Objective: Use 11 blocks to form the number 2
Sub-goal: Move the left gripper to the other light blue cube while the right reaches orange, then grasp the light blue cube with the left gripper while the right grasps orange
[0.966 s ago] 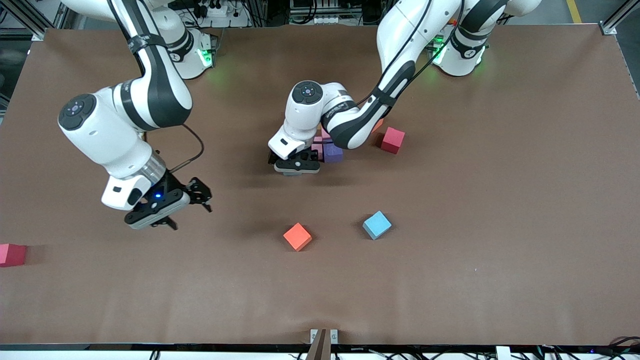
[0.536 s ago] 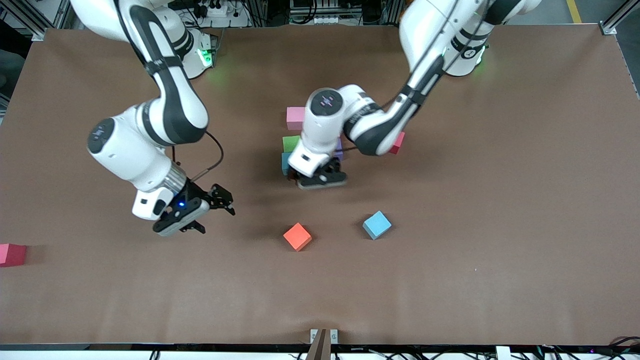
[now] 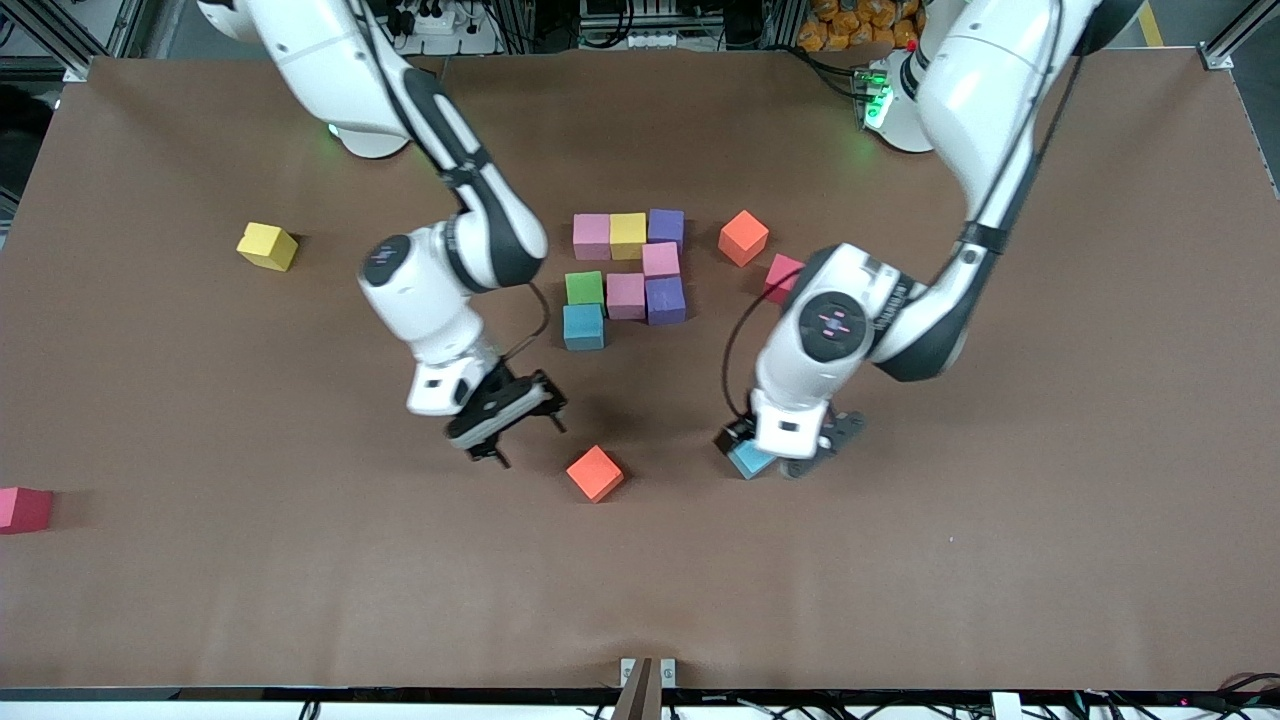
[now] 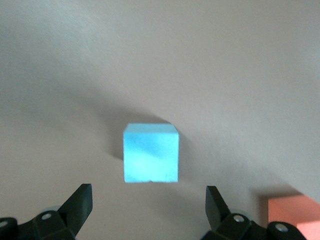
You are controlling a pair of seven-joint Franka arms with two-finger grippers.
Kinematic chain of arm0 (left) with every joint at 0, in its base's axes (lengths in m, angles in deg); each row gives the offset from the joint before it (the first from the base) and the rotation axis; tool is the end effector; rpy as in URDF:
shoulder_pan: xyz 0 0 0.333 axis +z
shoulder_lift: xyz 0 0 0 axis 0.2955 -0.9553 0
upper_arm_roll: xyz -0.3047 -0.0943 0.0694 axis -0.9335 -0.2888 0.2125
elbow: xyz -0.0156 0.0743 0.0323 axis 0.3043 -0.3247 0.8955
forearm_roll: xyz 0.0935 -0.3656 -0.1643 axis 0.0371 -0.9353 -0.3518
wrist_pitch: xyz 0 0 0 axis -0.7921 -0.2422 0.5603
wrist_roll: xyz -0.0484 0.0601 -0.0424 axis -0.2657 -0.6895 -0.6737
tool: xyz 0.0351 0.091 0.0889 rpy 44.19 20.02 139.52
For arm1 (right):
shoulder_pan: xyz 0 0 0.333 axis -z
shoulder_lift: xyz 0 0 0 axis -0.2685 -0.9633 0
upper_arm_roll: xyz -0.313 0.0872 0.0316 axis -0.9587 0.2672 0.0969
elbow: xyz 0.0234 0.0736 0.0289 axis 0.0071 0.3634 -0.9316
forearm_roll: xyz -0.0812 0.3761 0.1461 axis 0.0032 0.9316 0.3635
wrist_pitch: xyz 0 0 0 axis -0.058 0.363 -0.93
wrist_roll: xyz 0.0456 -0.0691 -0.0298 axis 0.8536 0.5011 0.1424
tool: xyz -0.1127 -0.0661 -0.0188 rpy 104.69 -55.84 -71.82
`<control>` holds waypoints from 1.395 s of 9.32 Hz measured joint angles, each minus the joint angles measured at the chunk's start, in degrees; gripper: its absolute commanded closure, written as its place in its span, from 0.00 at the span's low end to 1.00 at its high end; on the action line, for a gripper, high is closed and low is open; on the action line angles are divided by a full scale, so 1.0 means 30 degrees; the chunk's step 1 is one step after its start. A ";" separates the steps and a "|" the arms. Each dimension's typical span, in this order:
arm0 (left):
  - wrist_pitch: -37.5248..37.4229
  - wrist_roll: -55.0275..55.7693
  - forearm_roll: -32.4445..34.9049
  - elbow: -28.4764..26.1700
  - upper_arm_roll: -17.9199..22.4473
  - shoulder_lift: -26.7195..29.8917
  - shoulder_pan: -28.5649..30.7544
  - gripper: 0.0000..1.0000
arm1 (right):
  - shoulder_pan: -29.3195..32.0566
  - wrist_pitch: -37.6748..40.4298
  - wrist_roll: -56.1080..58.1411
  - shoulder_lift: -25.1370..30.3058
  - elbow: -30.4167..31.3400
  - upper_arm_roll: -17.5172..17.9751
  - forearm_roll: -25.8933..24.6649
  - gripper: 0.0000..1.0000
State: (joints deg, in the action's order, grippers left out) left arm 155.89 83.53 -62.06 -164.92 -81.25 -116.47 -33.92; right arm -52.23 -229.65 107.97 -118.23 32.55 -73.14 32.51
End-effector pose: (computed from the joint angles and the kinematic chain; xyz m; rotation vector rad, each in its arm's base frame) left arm 0.6583 -0.3587 0.2724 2.8823 0.9883 0.0353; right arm 0.6124 0.3541 0.2288 -2.7042 -0.7505 -0.7541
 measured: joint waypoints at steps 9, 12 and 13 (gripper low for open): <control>0.2790 0.2588 -0.0066 -0.0086 0.1110 -0.1911 -0.0281 0.00 | -0.1740 -0.3170 0.0009 -0.3609 -0.3036 0.0465 0.1862 0.00; 0.3766 0.2852 -0.0071 0.0257 0.1113 -0.2660 -0.0493 0.00 | -0.1779 -0.3167 0.0239 -0.4447 -0.4243 -0.0680 0.1862 0.00; 0.3842 0.2938 -0.0071 0.0407 0.1113 -0.2832 -0.0583 0.00 | -0.1781 -0.3164 0.0271 -0.4633 -0.4465 -0.0732 0.1862 0.00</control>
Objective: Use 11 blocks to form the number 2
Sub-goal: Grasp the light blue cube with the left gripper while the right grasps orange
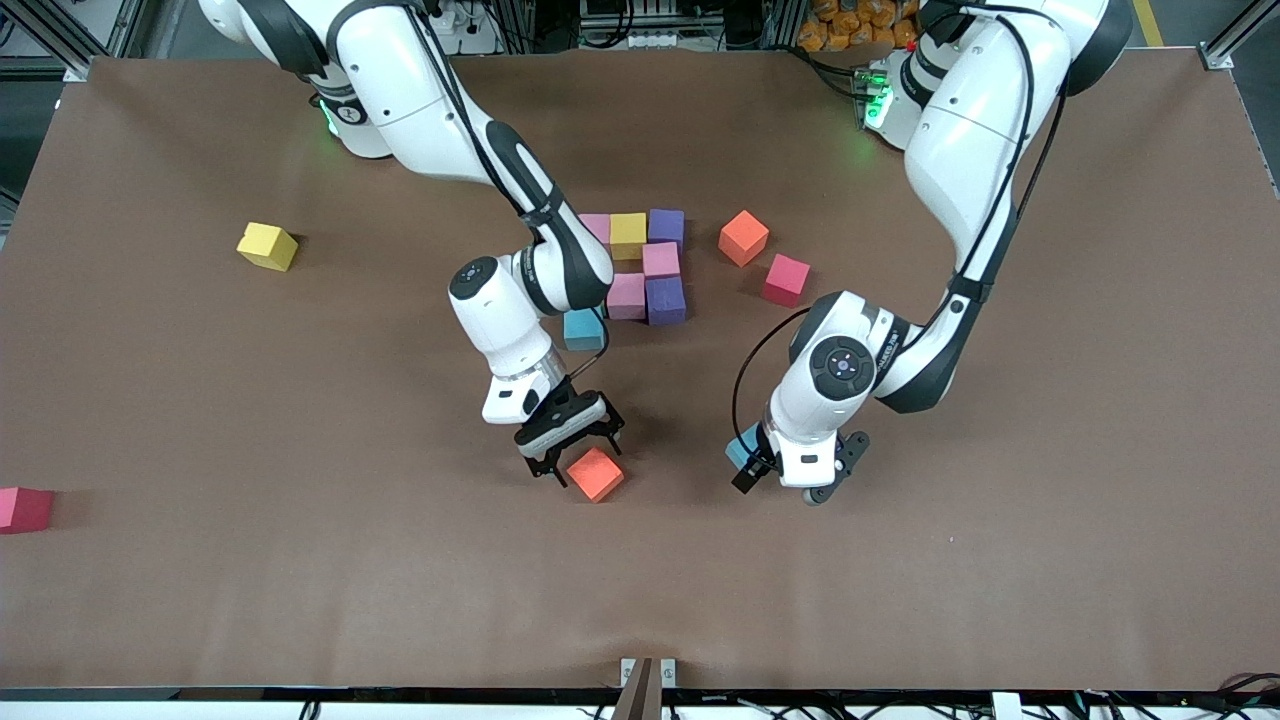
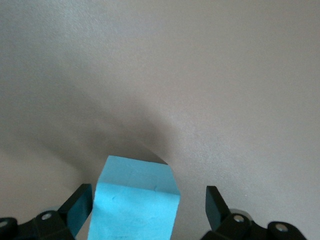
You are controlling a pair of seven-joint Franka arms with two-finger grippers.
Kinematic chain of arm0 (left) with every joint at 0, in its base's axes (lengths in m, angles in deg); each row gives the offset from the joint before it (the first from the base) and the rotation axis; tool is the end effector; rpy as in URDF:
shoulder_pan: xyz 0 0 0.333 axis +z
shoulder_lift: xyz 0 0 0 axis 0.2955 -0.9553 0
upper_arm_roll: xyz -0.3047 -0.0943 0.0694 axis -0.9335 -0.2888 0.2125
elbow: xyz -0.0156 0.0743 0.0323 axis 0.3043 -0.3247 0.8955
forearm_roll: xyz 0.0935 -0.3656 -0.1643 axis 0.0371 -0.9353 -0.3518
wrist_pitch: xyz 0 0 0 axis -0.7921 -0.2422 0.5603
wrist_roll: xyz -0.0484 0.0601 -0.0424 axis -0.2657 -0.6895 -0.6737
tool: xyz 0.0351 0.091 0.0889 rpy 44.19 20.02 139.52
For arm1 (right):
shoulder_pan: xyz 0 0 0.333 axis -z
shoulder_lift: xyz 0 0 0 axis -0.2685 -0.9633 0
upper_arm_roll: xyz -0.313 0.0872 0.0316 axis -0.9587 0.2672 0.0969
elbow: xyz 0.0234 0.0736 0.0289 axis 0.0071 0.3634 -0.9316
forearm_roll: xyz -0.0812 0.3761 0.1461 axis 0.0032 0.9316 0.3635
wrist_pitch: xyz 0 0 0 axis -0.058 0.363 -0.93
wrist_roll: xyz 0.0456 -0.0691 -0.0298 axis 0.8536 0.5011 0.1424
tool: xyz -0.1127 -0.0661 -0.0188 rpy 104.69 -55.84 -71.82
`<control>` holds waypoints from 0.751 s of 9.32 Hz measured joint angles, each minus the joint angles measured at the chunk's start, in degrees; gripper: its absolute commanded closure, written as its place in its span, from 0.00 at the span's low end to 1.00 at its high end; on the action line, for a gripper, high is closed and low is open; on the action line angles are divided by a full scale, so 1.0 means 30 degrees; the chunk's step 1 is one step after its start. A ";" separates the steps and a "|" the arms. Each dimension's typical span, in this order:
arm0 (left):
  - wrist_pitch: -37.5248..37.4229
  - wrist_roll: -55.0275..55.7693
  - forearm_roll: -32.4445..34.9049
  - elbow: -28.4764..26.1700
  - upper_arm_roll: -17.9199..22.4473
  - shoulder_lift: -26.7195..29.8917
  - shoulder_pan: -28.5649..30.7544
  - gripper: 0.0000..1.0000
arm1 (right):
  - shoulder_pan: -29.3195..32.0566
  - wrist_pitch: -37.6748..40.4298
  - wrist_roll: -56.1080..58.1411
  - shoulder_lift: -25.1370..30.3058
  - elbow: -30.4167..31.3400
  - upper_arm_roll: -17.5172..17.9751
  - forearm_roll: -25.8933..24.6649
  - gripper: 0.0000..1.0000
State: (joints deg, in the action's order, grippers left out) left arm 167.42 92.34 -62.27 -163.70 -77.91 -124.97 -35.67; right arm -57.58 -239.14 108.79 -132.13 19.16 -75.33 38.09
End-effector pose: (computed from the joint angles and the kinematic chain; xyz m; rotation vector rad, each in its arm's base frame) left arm 0.6764 -0.3557 0.1873 2.7297 1.2170 0.0841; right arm 0.6366 0.4067 0.1811 -2.6780 -0.7098 -0.9701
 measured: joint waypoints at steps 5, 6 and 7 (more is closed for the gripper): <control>0.0004 0.0010 0.0000 0.0132 0.0620 -0.0482 -0.0715 0.00 | -0.0103 0.0000 0.0011 -0.0950 -0.0735 0.0000 0.0000 0.00; 0.0005 0.0010 0.0001 0.0133 0.0878 -0.0646 -0.1117 0.00 | -0.0117 0.0000 0.0012 -0.0993 -0.0763 0.0001 0.0000 0.00; 0.0008 0.0009 0.0001 0.0133 0.0993 -0.0771 -0.1359 0.35 | -0.0151 0.0000 0.0012 -0.1044 -0.0775 0.0001 0.0000 0.00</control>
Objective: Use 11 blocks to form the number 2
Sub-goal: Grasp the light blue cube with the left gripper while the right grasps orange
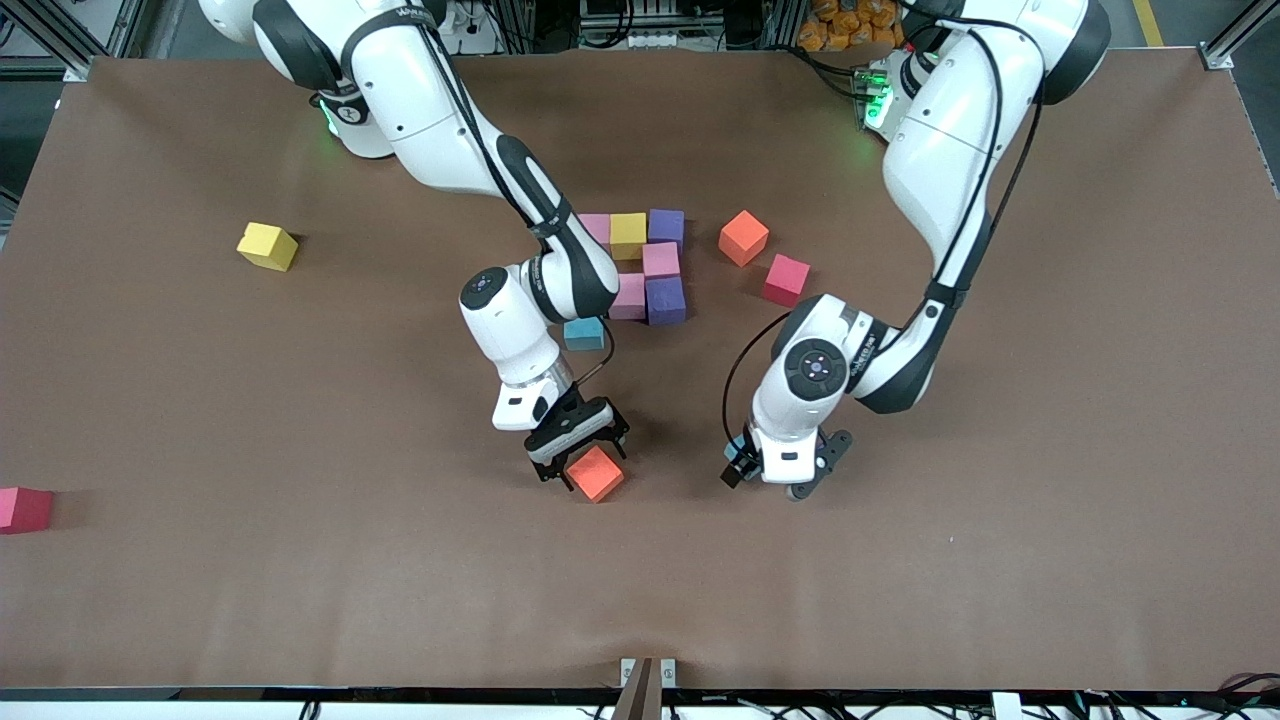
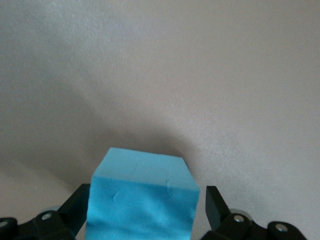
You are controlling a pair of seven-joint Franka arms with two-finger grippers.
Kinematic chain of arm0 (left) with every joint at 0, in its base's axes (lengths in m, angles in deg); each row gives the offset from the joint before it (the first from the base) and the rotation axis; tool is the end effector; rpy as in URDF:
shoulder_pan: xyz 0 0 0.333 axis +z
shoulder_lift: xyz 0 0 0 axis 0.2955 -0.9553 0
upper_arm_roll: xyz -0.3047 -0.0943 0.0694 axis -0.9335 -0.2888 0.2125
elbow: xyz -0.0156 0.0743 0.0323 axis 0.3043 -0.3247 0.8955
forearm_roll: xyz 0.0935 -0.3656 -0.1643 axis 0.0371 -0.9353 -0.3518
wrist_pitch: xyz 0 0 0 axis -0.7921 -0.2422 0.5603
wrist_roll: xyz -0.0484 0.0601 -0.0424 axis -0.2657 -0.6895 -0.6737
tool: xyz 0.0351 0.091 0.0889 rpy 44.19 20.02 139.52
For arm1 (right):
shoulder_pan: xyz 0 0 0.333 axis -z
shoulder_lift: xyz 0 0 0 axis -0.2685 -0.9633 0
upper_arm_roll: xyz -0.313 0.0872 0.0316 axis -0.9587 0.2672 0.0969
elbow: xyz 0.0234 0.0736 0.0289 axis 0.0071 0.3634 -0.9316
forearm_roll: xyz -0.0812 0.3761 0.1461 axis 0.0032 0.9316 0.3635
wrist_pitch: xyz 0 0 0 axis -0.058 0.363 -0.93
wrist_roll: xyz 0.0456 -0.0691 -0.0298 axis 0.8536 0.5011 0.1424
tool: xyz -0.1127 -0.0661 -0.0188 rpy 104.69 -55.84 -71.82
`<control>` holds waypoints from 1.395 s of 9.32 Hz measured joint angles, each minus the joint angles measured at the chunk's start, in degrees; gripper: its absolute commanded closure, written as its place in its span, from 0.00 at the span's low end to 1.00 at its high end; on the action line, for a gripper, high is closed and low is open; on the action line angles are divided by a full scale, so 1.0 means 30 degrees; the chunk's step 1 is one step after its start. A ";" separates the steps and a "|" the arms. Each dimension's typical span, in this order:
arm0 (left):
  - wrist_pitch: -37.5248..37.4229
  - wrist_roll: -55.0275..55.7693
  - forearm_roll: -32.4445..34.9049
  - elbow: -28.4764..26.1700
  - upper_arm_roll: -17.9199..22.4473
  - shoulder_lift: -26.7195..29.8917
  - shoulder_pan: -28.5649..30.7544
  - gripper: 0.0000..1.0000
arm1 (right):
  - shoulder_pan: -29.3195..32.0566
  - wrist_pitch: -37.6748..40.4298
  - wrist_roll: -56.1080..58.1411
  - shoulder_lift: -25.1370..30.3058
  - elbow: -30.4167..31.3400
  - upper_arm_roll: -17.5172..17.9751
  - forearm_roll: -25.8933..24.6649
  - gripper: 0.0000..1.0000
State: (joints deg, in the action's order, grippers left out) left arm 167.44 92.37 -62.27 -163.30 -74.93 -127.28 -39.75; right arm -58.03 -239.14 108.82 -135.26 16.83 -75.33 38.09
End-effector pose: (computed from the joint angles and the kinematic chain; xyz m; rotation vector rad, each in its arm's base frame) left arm 0.6614 -0.3727 0.1560 2.7969 1.1858 0.0859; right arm 0.6361 0.4149 0.1587 -2.6836 -0.7306 -0.9541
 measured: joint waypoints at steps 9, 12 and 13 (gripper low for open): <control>-0.0025 -0.0033 0.0532 0.0105 0.0190 -0.0055 0.0035 1.00 | -0.0046 -0.0014 0.0021 -0.0340 -0.0437 -0.0040 0.0000 0.87; -0.0025 -0.0032 0.0532 0.0144 0.0204 -0.0054 0.0062 1.00 | -0.0050 -0.0034 0.0049 -0.0385 -0.0535 -0.0305 0.0000 0.95; -0.0025 -0.0032 0.0532 0.0155 0.0208 -0.0052 0.0069 1.00 | -0.0029 -0.0081 0.0044 -0.0359 -0.0593 -0.0606 0.0000 0.95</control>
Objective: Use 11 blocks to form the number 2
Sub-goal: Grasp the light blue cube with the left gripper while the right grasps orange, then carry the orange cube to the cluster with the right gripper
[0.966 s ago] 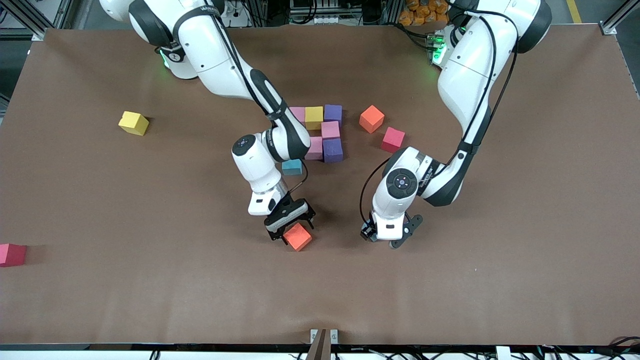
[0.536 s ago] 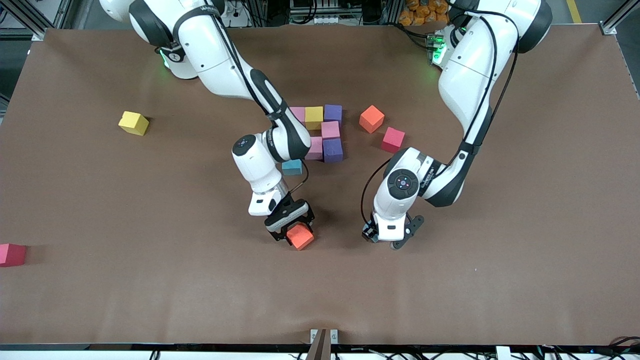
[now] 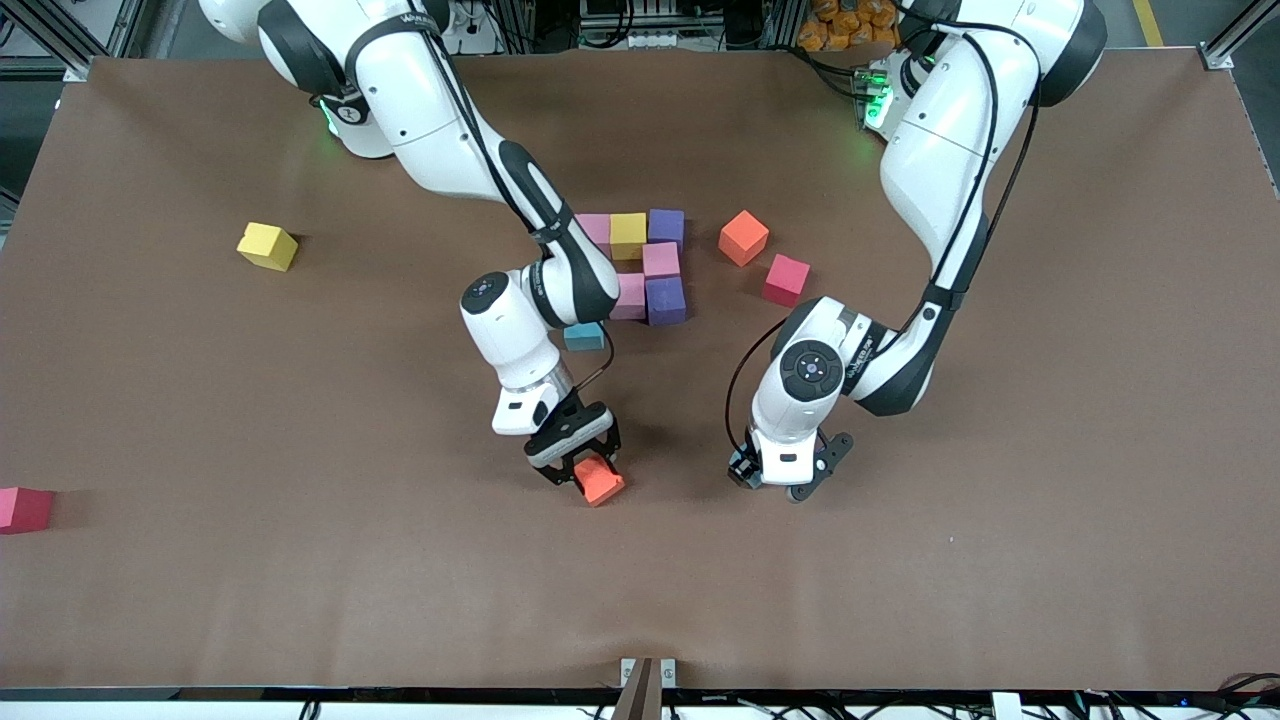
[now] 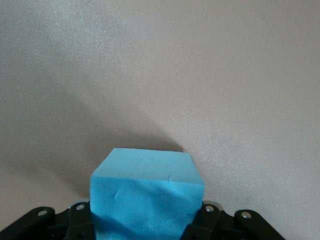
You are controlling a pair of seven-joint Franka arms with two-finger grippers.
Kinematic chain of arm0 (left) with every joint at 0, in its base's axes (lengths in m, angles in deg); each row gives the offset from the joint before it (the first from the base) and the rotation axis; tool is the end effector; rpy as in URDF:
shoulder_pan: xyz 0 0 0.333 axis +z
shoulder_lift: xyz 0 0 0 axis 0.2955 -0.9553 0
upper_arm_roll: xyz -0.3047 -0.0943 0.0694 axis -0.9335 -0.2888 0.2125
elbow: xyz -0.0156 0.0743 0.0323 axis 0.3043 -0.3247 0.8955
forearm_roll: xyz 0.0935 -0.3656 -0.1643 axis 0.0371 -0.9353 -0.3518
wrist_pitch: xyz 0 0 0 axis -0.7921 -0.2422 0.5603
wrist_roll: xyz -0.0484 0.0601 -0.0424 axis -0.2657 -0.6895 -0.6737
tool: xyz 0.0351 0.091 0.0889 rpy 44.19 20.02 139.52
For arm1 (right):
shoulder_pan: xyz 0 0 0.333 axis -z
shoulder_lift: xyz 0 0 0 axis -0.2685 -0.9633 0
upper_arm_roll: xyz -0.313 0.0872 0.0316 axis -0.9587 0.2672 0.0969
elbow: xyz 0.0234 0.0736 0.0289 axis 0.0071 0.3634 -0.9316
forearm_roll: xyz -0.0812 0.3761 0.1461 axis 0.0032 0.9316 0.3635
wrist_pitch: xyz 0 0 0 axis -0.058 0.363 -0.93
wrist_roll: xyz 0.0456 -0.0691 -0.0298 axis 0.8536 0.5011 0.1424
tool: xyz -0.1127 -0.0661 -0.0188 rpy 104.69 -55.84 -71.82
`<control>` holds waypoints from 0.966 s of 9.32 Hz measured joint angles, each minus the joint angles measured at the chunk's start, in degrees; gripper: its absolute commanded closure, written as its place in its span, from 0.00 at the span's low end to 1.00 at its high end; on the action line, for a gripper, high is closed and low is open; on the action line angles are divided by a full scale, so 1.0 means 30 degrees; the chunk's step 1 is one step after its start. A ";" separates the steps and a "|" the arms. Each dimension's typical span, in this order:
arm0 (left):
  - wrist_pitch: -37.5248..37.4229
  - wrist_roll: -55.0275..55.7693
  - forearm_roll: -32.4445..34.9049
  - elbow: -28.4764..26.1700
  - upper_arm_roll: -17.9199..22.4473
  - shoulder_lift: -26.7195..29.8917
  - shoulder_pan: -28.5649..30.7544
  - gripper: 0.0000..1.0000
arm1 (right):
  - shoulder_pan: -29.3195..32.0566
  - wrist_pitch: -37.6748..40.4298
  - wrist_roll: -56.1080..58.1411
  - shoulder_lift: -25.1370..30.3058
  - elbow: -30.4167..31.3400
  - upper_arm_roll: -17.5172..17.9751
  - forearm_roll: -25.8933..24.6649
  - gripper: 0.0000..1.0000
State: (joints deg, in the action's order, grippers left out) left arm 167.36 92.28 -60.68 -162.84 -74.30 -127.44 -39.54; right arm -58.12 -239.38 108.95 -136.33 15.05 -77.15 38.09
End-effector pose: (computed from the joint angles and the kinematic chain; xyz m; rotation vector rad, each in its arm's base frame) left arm 0.6682 -0.3642 0.1566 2.8148 1.1769 0.1249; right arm 0.6513 0.4048 0.1625 -2.6944 -0.7262 -1.0015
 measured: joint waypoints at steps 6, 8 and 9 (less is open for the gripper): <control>0.0000 0.0000 0.0000 0.0027 0.0009 0.0001 0.0006 1.00 | 0.0425 0.0795 -0.2348 0.4754 0.4799 -0.0367 0.0458 0.96; 0.0000 -0.0035 0.0001 0.0035 0.0025 0.0002 0.0025 1.00 | -0.0015 0.0950 -0.5566 0.6793 0.7887 -0.0279 0.0579 0.96; -0.0016 -0.0134 0.0002 0.0039 0.0044 0.0002 0.0083 1.00 | -0.0346 0.0945 -0.6946 0.7506 0.9141 -0.0259 0.0579 0.97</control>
State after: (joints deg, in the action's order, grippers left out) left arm 167.32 91.87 -60.67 -162.72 -74.17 -127.43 -39.29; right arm -59.16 -236.55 88.11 -113.81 42.48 -77.92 39.83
